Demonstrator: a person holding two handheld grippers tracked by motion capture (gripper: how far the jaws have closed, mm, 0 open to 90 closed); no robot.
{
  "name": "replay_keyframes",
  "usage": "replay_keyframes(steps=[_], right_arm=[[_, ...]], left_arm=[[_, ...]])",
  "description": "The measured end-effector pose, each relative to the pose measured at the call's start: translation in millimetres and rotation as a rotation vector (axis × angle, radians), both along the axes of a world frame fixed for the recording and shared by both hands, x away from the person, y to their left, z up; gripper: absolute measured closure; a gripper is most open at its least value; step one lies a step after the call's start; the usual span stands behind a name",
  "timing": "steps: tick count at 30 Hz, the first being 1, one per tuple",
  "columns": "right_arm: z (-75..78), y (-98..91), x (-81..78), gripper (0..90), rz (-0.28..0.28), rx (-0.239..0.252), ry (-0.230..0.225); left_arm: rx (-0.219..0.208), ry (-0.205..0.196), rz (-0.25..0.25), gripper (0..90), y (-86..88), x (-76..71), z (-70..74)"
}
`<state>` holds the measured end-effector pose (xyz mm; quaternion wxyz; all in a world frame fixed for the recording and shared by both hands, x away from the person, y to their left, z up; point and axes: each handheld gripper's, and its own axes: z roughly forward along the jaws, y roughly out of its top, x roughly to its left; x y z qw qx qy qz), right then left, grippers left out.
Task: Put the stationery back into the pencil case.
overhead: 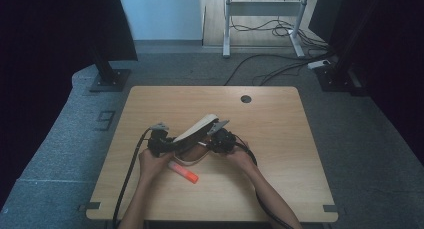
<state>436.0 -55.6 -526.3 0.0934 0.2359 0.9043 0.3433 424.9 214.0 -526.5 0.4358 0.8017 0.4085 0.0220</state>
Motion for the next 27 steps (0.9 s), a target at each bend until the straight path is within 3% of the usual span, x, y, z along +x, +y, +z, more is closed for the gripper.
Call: replay_keyframes(steps=[6, 14, 17, 20, 27], right_arm=[[8.8, -15.0, -4.0, 62.0, -0.023, 0.019, -0.007], [3.1, -37.7, -13.2, 62.5, -0.059, 0.000, 0.001], [-0.2, -45.8, -15.8, 64.2, -0.070, 0.005, 0.013], [-4.9, -51.0, -15.8, 70.2, -0.074, -0.022, 0.017], [-7.5, -48.6, -9.8, 80.8, -0.101, -0.035, 0.001]], left_arm=[[0.009, -0.005, 0.002, 61.6, 0.2, 0.6, -1.4], [0.010, 0.002, 0.001, 61.0, 1.0, 1.4, -2.7], [0.007, 0.003, 0.002, 60.9, 1.2, 1.5, -3.1], [0.009, 0.003, 0.001, 60.8, 1.1, 1.5, -3.2], [0.010, 0.005, -0.002, 60.7, 1.2, 1.5, -3.2]])
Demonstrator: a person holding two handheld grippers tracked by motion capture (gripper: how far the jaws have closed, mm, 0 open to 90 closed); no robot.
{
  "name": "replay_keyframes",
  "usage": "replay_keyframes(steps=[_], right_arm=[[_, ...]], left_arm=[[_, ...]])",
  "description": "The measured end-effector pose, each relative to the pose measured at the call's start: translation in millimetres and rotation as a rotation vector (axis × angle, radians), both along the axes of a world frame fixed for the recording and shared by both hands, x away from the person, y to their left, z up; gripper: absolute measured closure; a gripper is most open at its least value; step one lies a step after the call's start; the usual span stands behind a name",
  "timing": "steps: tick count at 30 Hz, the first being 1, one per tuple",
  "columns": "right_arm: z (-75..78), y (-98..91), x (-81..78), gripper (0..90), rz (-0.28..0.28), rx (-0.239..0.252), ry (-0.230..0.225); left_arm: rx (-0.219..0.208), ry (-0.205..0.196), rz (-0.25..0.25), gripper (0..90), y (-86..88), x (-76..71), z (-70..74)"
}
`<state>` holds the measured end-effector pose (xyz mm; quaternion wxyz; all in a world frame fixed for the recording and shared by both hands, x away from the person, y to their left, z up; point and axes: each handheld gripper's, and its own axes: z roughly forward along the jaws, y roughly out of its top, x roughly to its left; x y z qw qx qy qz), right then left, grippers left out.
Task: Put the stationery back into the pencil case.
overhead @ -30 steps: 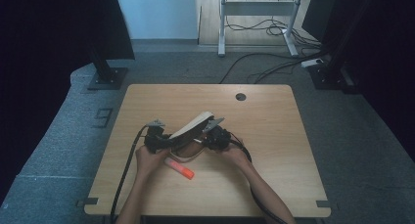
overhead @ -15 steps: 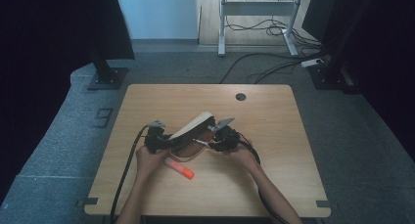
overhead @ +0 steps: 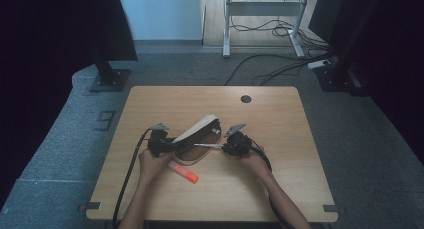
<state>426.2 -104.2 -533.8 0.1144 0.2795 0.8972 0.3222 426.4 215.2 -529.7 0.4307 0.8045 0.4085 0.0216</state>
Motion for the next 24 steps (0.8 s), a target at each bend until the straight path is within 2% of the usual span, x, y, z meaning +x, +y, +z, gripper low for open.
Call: replay_keyframes(steps=[4, 13, 24], right_arm=[[0.0, 4.6, 5.4, 84.5, -0.013, -0.014, -0.025], [3.7, 8.0, 16.8, 86.3, -0.046, -0.008, -0.056], [5.8, 14.4, 33.6, 84.7, -0.074, -0.004, -0.061]], left_arm=[[0.000, 0.001, -0.001, 60.7, 0.0, -0.1, 0.0], [-0.002, 0.002, -0.002, 60.5, -0.4, -0.2, 0.0], [-0.002, 0.001, -0.006, 60.1, -0.3, -0.1, -0.3]])
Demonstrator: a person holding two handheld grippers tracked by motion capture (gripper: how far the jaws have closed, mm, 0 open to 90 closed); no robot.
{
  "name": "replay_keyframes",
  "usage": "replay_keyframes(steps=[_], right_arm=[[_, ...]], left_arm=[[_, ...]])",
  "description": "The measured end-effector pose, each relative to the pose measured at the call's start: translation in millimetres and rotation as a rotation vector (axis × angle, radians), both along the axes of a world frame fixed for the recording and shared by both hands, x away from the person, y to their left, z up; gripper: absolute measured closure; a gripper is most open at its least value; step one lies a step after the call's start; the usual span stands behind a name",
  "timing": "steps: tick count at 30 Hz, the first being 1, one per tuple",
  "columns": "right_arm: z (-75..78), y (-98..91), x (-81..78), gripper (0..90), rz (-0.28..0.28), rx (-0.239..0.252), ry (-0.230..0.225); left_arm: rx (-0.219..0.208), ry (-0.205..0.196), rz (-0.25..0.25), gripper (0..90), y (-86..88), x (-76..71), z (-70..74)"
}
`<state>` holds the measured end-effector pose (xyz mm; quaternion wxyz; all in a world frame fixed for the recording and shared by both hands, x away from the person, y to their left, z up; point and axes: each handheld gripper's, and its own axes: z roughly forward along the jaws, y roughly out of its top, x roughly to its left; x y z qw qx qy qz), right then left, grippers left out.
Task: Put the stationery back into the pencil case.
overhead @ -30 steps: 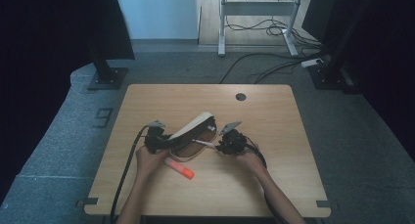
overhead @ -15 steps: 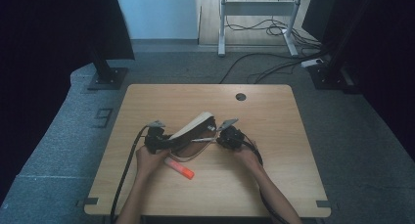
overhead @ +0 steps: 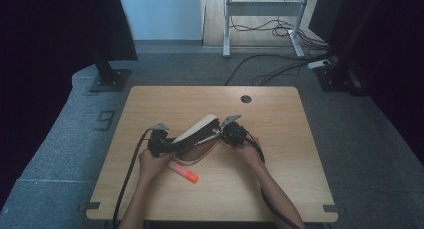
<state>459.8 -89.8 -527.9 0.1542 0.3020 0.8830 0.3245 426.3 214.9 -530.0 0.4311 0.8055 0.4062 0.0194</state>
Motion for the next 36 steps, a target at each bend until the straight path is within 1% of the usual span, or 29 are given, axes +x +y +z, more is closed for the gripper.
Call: replay_keyframes(steps=[1, 2, 3, 4, 5, 8, 10, 11, 12, 13, 14, 15, 16, 17, 19, 20, 21, 26, 28, 29, 30, 31, 33, 34, 35, 36], right_arm=[[0.6, 1.0, 2.9, 80.6, -0.007, 0.002, 0.002], [0.6, 1.0, 2.9, 80.6, -0.007, 0.002, 0.002], [2.0, 0.2, 3.5, 77.8, -0.010, -0.002, 0.005], [2.0, 0.2, 3.5, 77.8, -0.010, -0.002, 0.005], [4.0, -3.1, 2.5, 72.5, -0.018, 0.004, 0.002], [6.4, -7.7, 1.5, 71.2, -0.024, 0.021, 0.004], [8.8, -11.3, 0.0, 68.3, -0.029, 0.029, 0.006], [11.4, -13.6, -2.6, 65.4, -0.028, 0.033, 0.007], [11.4, -13.6, -2.6, 65.4, -0.028, 0.033, 0.007], [13.9, -15.5, -6.1, 61.7, -0.022, 0.033, 0.001], [13.9, -15.5, -6.1, 61.7, -0.022, 0.033, 0.001], [14.6, -16.2, -7.6, 59.7, -0.019, 0.039, 0.000], [16.0, -18.1, -12.7, 55.2, -0.009, 0.050, 0.003], [16.0, -18.1, -12.7, 55.2, -0.009, 0.050, 0.003], [16.1, -18.9, -20.6, 47.2, 0.001, 0.056, 0.004], [16.1, -18.9, -20.6, 47.2, 0.001, 0.056, 0.004], [15.8, -18.9, -22.6, 45.2, 0.003, 0.062, 0.005], [10.8, -15.8, -36.5, 39.5, 0.032, 0.074, 0.018], [8.5, -13.7, -41.9, 38.9, 0.049, 0.081, 0.025], [6.2, -10.7, -47.5, 38.7, 0.066, 0.090, 0.034], [5.3, -8.7, -50.7, 38.7, 0.070, 0.093, 0.038], [5.3, -8.7, -50.7, 38.7, 0.070, 0.093, 0.038], [3.4, -3.9, -57.7, 38.7, 0.095, 0.102, 0.040], [3.4, -3.9, -57.7, 38.7, 0.095, 0.102, 0.040], [2.9, 0.3, -63.0, 38.7, 0.109, 0.104, 0.048], [2.9, 2.0, -65.0, 38.5, 0.117, 0.107, 0.050]], left_arm=[[0.001, 0.000, 0.000, 59.8, 0.0, 0.0, 0.0], [0.001, -0.001, 0.000, 59.8, 0.0, 0.0, 0.1], [0.001, -0.001, 0.000, 59.6, 0.0, 0.0, 0.1], [0.001, -0.002, 0.000, 59.6, 0.1, 0.0, 0.1], [0.001, -0.002, 0.000, 59.3, 0.1, 0.1, 0.0], [0.002, -0.004, 0.001, 58.9, 0.2, 0.1, -0.1], [0.004, -0.006, 0.000, 58.4, 0.1, 0.1, 0.0], [0.005, -0.006, 0.000, 57.8, 0.2, 0.2, 0.0], [0.005, -0.007, 0.000, 57.8, 0.4, 0.3, 0.0], [0.007, -0.007, 0.001, 57.1, 0.6, 0.4, 0.0], [0.007, -0.007, 0.001, 56.8, 0.6, 0.4, 0.0], [0.007, -0.007, 0.002, 56.8, 0.5, 0.3, 0.1], [0.009, -0.010, 0.001, 56.5, 0.5, 0.2, 0.1], [0.009, -0.011, 0.001, 56.5, 0.4, 0.2, 0.2], [0.011, -0.012, 0.001, 55.7, 0.6, 0.3, 0.3], [0.012, -0.012, 0.000, 55.7, 0.8, 0.3, 0.3], [0.015, -0.013, -0.001, 55.5, 1.2, 0.4, 0.5], [0.015, -0.015, 0.003, 54.2, 1.9, 0.5, 0.9], [0.017, -0.015, 0.004, 53.6, 1.9, 0.4, 1.2], [0.018, -0.016, 0.004, 53.5, 1.8, 0.4, 1.4], [0.019, -0.015, 0.004, 53.4, 2.0, 0.4, 1.6], [0.019, -0.015, 0.004, 53.3, 2.0, 0.4, 1.6], [0.021, -0.016, 0.003, 53.1, 2.2, 0.6, 1.6], [0.022, -0.017, 0.002, 53.1, 2.4, 0.7, 1.6], [0.023, -0.017, 0.002, 53.0, 2.5, 0.8, 1.6], [0.023, -0.018, 0.002, 52.9, 2.5, 0.8, 1.6]])
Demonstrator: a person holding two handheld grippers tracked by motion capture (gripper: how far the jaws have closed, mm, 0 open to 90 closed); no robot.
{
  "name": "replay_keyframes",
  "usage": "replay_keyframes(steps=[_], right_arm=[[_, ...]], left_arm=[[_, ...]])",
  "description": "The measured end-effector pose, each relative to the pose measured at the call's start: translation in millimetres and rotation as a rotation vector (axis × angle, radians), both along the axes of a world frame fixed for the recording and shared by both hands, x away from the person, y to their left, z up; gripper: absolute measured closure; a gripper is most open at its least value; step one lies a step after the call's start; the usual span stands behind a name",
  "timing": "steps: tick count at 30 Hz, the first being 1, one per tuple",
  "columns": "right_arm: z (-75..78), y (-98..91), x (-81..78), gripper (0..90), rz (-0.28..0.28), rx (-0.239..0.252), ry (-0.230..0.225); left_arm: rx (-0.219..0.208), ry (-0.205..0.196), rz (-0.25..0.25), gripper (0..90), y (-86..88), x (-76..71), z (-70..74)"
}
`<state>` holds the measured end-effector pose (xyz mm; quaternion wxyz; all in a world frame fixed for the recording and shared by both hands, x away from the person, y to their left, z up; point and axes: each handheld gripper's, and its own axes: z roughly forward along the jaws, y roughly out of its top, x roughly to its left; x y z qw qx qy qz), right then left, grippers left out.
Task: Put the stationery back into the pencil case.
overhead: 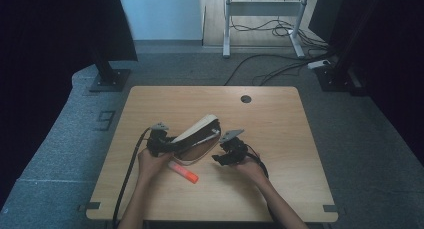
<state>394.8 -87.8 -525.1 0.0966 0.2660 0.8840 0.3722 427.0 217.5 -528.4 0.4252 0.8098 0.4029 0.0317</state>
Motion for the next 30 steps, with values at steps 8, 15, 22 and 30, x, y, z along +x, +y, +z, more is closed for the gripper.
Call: replay_keyframes(steps=[8, 15, 22, 30], right_arm=[[-0.1, 14.5, -14.8, 37.9, 0.047, 0.019, 0.006], [-1.7, 34.0, -26.7, 37.4, 0.104, 0.022, 0.015], [-3.9, 51.7, -35.4, 36.6, 0.150, 0.019, 0.029], [-6.5, 69.6, -42.7, 36.5, 0.200, 0.024, 0.049]], left_arm=[[-0.003, 0.001, 0.001, 52.6, -0.2, -0.1, -0.1], [0.001, 0.001, -0.003, 52.4, 0.1, 0.0, 0.2], [0.000, 0.002, -0.003, 52.1, 0.3, 0.0, 0.3], [0.001, 0.002, -0.004, 51.7, 0.2, 0.1, 0.0]])
